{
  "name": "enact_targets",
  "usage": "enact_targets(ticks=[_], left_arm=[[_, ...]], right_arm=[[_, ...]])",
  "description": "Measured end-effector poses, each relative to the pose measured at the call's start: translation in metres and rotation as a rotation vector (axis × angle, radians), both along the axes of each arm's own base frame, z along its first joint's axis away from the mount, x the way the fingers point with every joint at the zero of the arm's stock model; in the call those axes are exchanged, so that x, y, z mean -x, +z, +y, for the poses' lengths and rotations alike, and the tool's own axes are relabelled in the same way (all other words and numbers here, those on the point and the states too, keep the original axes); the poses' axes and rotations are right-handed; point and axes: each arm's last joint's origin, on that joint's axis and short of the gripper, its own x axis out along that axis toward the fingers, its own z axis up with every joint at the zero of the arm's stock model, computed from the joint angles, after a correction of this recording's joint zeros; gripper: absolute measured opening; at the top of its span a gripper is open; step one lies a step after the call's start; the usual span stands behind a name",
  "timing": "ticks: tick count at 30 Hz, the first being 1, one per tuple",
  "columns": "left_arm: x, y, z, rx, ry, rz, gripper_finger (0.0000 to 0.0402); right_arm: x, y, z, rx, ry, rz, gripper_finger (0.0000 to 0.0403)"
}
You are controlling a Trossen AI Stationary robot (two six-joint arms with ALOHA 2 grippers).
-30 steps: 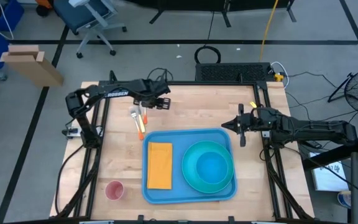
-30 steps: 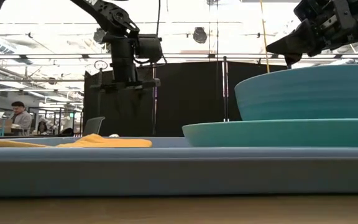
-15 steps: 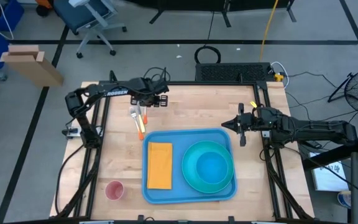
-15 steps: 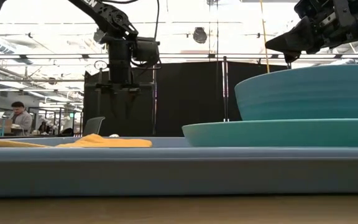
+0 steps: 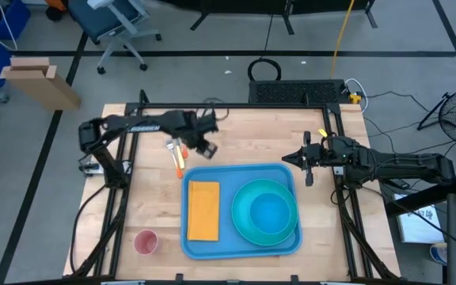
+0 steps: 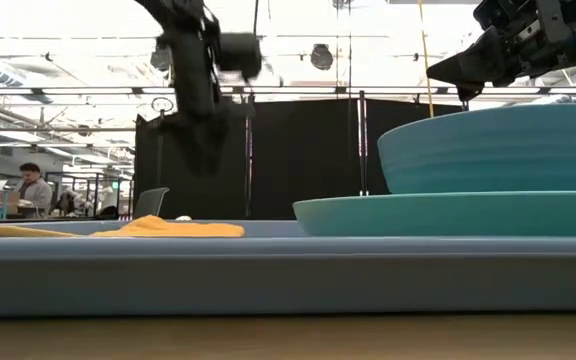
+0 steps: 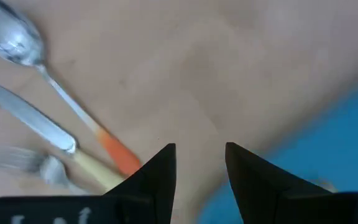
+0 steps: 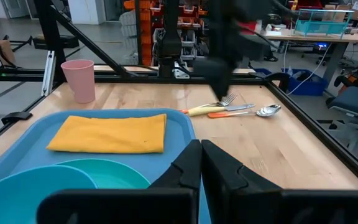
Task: Set up tray
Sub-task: Put the pink cup on the blue serving tray to the top left of the light green plate
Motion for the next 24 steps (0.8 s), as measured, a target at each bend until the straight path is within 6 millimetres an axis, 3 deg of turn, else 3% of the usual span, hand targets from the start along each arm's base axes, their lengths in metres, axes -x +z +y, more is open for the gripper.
enact_targets(ticks=[4, 11, 18, 24], left_arm=[[0.012, 0.033, -0.040, -0.075, -0.132, -0.038, 0.0140], [0.066, 0.076, -0.117, -0.039, -0.330, 0.017, 0.0140], [0.107, 0.082, -0.182, 0.126, -0.527, 0.164, 0.0140], [0.122, 0.082, -0.219, 0.174, -0.669, 0.150, 0.0140]], right_arm=[[0.000, 0.000, 0.000, 0.003, 0.001, 0.000, 0.0004], [0.000, 0.000, 0.000, -0.006, 0.000, 0.005, 0.0004], [0.000, 0.000, 0.000, -0.008, -0.001, 0.005, 0.0004], [0.000, 0.000, 0.000, -0.008, -0.001, 0.005, 0.0004]])
